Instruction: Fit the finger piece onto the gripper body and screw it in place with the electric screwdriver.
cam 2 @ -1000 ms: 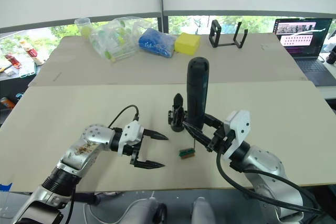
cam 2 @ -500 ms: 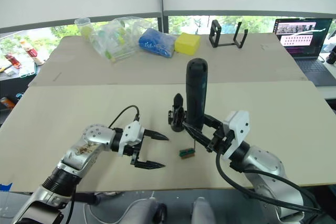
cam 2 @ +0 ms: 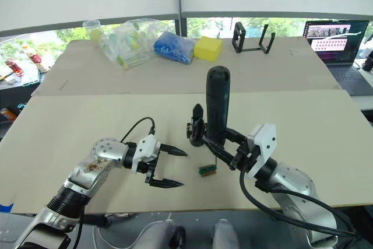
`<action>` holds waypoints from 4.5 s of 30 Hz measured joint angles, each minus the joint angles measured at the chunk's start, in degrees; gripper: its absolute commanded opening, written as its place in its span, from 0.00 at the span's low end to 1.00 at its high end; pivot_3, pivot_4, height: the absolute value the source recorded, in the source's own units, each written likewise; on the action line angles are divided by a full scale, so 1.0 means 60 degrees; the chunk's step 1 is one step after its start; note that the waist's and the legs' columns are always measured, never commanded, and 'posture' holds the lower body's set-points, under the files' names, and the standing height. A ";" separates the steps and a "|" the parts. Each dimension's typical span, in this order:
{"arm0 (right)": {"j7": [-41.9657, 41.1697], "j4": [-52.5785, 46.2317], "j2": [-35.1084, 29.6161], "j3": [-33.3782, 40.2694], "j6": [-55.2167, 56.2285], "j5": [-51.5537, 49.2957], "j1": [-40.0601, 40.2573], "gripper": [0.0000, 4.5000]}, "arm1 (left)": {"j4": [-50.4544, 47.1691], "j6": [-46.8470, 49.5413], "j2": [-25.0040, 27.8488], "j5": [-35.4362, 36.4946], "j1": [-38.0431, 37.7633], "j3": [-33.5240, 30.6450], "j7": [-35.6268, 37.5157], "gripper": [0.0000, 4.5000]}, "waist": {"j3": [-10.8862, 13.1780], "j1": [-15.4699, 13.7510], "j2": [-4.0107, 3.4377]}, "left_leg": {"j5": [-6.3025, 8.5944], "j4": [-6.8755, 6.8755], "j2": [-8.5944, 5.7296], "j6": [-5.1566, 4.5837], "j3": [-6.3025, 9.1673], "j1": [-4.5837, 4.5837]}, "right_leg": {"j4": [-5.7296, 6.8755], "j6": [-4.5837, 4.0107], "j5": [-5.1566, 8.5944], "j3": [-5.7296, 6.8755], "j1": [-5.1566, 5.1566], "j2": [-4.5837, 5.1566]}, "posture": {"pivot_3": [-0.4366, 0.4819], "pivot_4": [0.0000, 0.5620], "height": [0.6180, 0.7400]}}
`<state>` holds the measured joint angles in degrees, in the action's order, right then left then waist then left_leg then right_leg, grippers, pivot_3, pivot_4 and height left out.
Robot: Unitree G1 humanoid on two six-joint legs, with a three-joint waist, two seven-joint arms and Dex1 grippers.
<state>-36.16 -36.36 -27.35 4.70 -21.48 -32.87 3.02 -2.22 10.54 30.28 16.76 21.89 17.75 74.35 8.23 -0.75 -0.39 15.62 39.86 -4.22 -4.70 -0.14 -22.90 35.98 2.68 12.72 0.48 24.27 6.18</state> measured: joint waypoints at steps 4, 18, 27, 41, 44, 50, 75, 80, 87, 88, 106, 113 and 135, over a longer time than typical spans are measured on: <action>-0.0020 0.0000 0.0000 -0.0032 0.0000 0.0000 -0.0001 0.42 | 0.0000 0.0000 0.0000 -0.0019 0.0000 0.0000 0.0000 1.00 | 0.0000 0.0000 0.0000 | 0.0000 0.0000 0.0000 0.0000 0.0000 0.0000 | 0.0000 0.0000 0.0000 0.0000 0.0000 0.0000 | 0.48 0.27 1.00; -0.0461 0.0016 -0.0001 -0.0072 0.0127 0.0015 0.0238 0.42 | 0.0000 0.0000 0.0000 -0.0060 0.0000 0.0000 -0.0006 1.00 | 0.0000 -0.0001 0.0000 | 0.0000 0.0000 0.0000 0.0000 0.0000 0.0000 | 0.0000 0.0000 0.0000 0.0001 0.0000 0.0000 | 0.48 0.27 1.00; -0.0603 0.0162 -0.0002 -0.0069 0.0299 0.0043 0.0416 0.42 | 0.0001 -0.0005 -0.0040 -0.0148 0.0000 0.0000 -0.0011 1.00 | 0.0000 0.0002 0.0001 | 0.0000 0.0000 0.0000 0.0000 -0.0001 0.0000 | 0.0000 0.0000 0.0000 -0.0001 0.0000 0.0000 | 0.48 0.27 1.00; -0.0297 0.0094 0.0018 -0.0018 0.0299 0.0008 0.0014 0.42 | 0.0002 -0.0036 -0.0053 -0.0150 -0.0002 0.0000 -0.0019 1.00 | 0.0001 -0.0003 0.0001 | 0.0000 0.0000 0.0000 0.0000 0.0000 0.0000 | 0.0000 0.0000 0.0000 0.0000 0.0000 0.0001 | 0.48 0.27 1.00; -0.0224 0.0094 0.0026 -0.0018 0.0299 0.0008 0.0014 0.42 | 0.0002 -0.0036 -0.0058 -0.0150 -0.0004 0.0000 -0.0041 1.00 | 0.0001 -0.0002 0.0001 | 0.0000 0.0000 0.0000 0.0000 0.0001 0.0000 | 0.0000 0.0000 0.0000 0.0000 0.0000 0.0000 | 0.48 0.27 1.00; -0.0246 0.0094 -0.0009 -0.0019 0.0299 0.0009 0.0101 0.42 | 0.0003 -0.0041 -0.0059 -0.0151 -0.0004 0.0000 -0.0084 1.00 | 0.0001 -0.0004 0.0001 | 0.0000 0.0000 0.0000 0.0000 0.0000 0.0000 | 0.0000 0.0000 0.0000 0.0000 0.0000 0.0000 | 0.48 0.27 1.00; -0.0331 0.0086 -0.0218 -0.0015 -0.0004 -0.0105 0.0142 0.42 | 0.0161 -0.0054 -0.0364 -0.0166 0.0085 0.0089 -0.0189 1.00 | 0.0001 -0.0004 0.0002 | 0.0000 0.0000 0.0000 0.0000 0.0000 0.0000 | 0.0000 0.0000 0.0000 0.0000 -0.0001 0.0000 | 0.48 0.27 1.00; -0.0116 -0.0380 -0.0223 0.0147 -0.0067 -0.0574 0.0125 0.42 | 0.0162 -0.0067 -0.0362 -0.0191 0.0084 0.0147 -0.0190 1.00 | 0.0002 -0.0001 0.0003 | 0.0000 0.0000 0.0000 0.0000 0.0001 0.0000 | -0.0001 0.0000 0.0000 -0.0001 0.0000 0.0002 | 0.48 0.27 1.00; 0.0055 -0.0398 -0.0219 0.0094 -0.0066 -0.0591 -0.0053 0.42 | 0.0163 -0.0094 -0.0366 -0.0255 0.0081 0.0184 -0.0244 1.00 | 0.0002 -0.0015 0.0004 | 0.0001 0.0001 0.0000 -0.0001 0.0002 -0.0001 | -0.0002 0.0000 0.0000 0.0000 -0.0001 0.0002 | 0.48 0.27 1.00; 0.0058 -0.0397 -0.0217 0.0077 -0.0066 -0.0557 -0.0053 0.42 | 0.0163 -0.0094 -0.0371 -0.0267 0.0081 0.0188 -0.0266 1.00 | 0.0002 -0.0014 0.0003 | 0.0001 0.0001 0.0000 -0.0001 0.0002 -0.0001 | -0.0001 0.0000 0.0000 0.0000 0.0000 0.0002 | 0.48 0.27 1.00; 0.0010 -0.0038 -0.0053 -0.0073 -0.0022 -0.0198 -0.0170 0.42 | 0.0162 -0.0077 -0.0480 -0.0367 0.0029 0.0249 -0.0562 1.00 | 0.0002 -0.0013 0.0004 | 0.0001 0.0001 0.0000 -0.0001 0.0002 -0.0001 | -0.0001 0.0000 0.0000 0.0001 -0.0001 0.0002 | 0.48 0.27 1.00; 0.0013 -0.0034 -0.0051 -0.0108 -0.0022 -0.0171 -0.0181 0.42 | 0.0162 -0.0072 -0.0479 -0.0366 0.0029 0.0249 -0.0571 1.00 | 0.0002 -0.0012 0.0003 | 0.0000 0.0001 0.0000 -0.0001 0.0002 -0.0001 | -0.0001 0.0000 0.0000 0.0001 -0.0001 0.0002 | 0.48 0.27 1.00; 0.0038 -0.0034 -0.0083 -0.0111 -0.0024 -0.0172 -0.0315 0.42 | 0.0162 -0.0072 -0.0460 -0.0365 0.0030 0.0249 -0.0547 1.00 | 0.0002 -0.0012 0.0004 | 0.0000 0.0001 0.0000 -0.0001 0.0002 -0.0001 | -0.0001 0.0000 0.0000 0.0001 -0.0001 0.0002 | 0.48 0.27 1.00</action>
<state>-35.93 -36.57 -27.85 4.03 -21.62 -33.90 1.13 -1.25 10.11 27.52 14.57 22.07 19.24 71.07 8.24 -0.82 -0.37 15.62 39.87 -4.22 -4.71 -0.13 -22.90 35.97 2.68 12.72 0.48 24.27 6.19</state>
